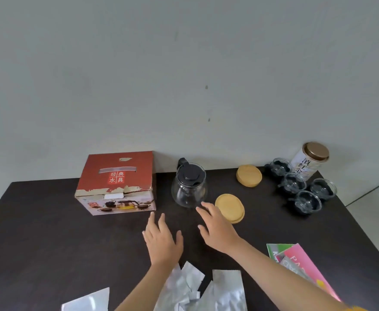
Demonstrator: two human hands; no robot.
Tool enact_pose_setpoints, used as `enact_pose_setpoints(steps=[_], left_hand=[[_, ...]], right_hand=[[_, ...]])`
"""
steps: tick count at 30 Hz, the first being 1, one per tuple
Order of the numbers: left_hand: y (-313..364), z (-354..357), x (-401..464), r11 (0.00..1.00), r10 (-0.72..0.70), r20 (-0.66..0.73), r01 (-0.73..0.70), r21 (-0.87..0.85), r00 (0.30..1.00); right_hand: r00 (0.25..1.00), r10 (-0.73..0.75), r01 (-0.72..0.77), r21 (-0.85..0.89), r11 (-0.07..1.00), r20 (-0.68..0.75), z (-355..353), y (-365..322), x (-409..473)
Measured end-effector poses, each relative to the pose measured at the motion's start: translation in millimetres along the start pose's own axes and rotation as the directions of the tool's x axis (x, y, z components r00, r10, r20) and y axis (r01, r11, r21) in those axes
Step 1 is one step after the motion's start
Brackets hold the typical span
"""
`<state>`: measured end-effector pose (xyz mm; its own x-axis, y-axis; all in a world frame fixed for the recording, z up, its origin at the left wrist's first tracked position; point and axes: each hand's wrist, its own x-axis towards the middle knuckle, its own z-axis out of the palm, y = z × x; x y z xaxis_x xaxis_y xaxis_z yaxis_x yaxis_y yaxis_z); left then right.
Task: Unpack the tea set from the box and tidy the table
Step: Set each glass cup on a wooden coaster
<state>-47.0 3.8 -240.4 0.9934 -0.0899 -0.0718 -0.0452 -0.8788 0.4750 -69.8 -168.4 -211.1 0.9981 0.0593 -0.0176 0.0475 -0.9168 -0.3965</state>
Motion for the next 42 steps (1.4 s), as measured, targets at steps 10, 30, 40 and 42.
enact_pose_setpoints(steps=[10,30,40,42], left_hand=[[71.1,73.2,19.1,0.989,-0.093,0.119,0.078,0.13,0.989],[68.7,103.8,26.3,0.957,-0.134,0.013,0.126,0.261,0.991],[69.1,103.6,26.0,0.96,-0.119,-0.025,0.121,0.253,0.993],[68.8,103.9,25.7,0.96,-0.118,-0.025,0.121,0.254,0.993]], right_hand=[[0.943,0.302,-0.283,-0.134,0.95,0.143,-28.2,81.2,0.5],[0.892,0.396,-0.429,0.132,0.894,0.217,-22.4,109.7,37.5],[0.862,0.474,-0.472,-0.056,0.88,0.178,-68.3,180.1,9.2],[0.856,0.482,-0.474,-0.085,0.876,0.189,-66.9,189.0,4.7]])
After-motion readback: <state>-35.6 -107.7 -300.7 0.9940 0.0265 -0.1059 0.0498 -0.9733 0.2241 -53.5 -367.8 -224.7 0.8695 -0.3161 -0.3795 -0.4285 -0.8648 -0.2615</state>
